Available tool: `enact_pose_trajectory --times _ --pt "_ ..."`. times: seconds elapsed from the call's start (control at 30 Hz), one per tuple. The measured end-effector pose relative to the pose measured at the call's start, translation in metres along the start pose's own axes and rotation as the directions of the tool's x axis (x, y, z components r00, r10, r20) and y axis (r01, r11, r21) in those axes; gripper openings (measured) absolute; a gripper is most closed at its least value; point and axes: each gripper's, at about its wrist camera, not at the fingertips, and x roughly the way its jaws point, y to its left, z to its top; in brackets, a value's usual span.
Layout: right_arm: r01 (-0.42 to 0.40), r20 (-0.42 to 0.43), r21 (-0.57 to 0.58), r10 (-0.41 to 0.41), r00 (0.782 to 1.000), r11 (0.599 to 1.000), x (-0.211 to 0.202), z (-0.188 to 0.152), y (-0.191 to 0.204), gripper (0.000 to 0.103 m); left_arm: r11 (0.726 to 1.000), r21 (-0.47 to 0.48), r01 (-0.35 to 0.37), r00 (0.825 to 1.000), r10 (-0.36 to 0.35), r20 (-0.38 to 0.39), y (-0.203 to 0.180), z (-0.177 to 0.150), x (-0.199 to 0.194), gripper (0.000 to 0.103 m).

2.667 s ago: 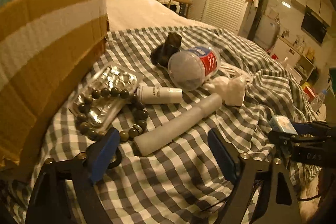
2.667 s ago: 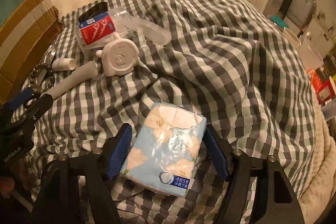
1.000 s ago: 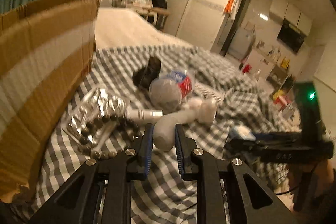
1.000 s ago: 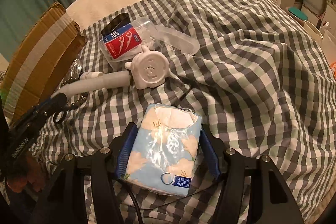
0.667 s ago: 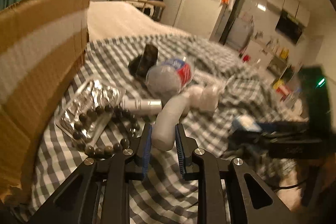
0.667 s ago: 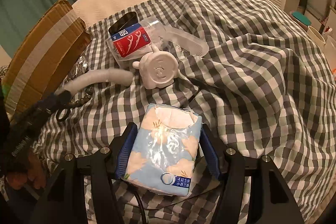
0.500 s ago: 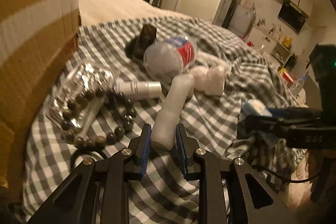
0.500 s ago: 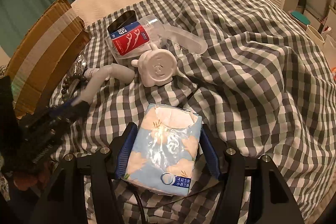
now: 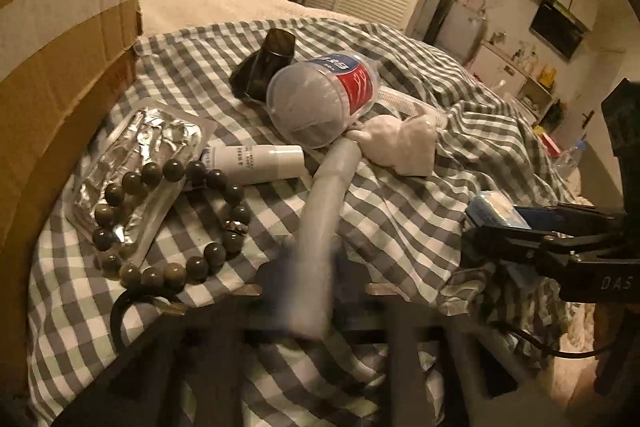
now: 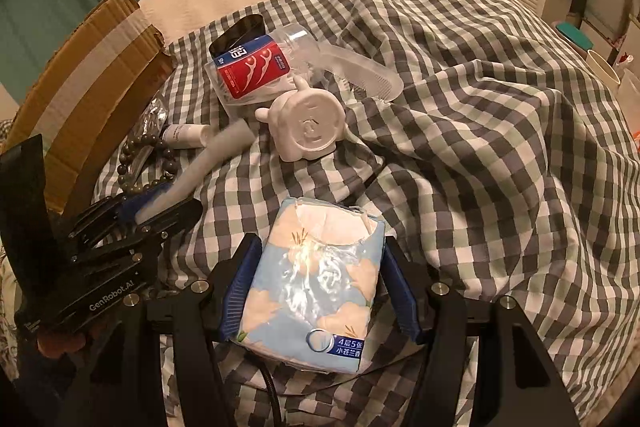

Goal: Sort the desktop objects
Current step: 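Grasp the white tube with the left gripper while the right holds the tissue pack, then carry the tube and tissue pack into the cardboard box and release both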

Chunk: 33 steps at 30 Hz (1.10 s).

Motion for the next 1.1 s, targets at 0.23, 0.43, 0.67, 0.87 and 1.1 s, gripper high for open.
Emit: enact_pose_trajectory --times 0.23,0.43,0.67,0.87,1.1 --pt "-0.003 0.019 -0.008 0.004 1.000 1.000 -0.005 0.001 0.003 0.060 0.999 -0.028 0.038 0.995 -0.035 0.089 0.004 0.008 -0.023 0.016" --pt "-0.030 0.126 -0.015 0.031 0.991 0.999 -0.029 0.007 0.014 0.060 0.988 -0.111 0.103 0.978 -0.081 0.191 0.014 0.022 -0.053 0.016" --pt "-0.111 0.202 -0.073 0.124 0.971 0.991 -0.053 0.024 0.045 0.060 0.986 -0.138 0.092 0.943 -0.042 0.330 0.012 0.039 -0.103 0.016" --pt "-0.183 0.275 -0.199 0.234 0.933 0.963 -0.084 0.050 0.094 0.060 0.987 -0.159 0.000 0.906 0.068 0.417 0.019 0.051 -0.157 0.016" --pt "-0.226 0.294 -0.359 0.339 0.894 0.906 -0.104 0.085 0.158 0.060 0.948 -0.259 -0.187 0.840 0.291 0.458 0.034 0.058 -0.220 0.016"
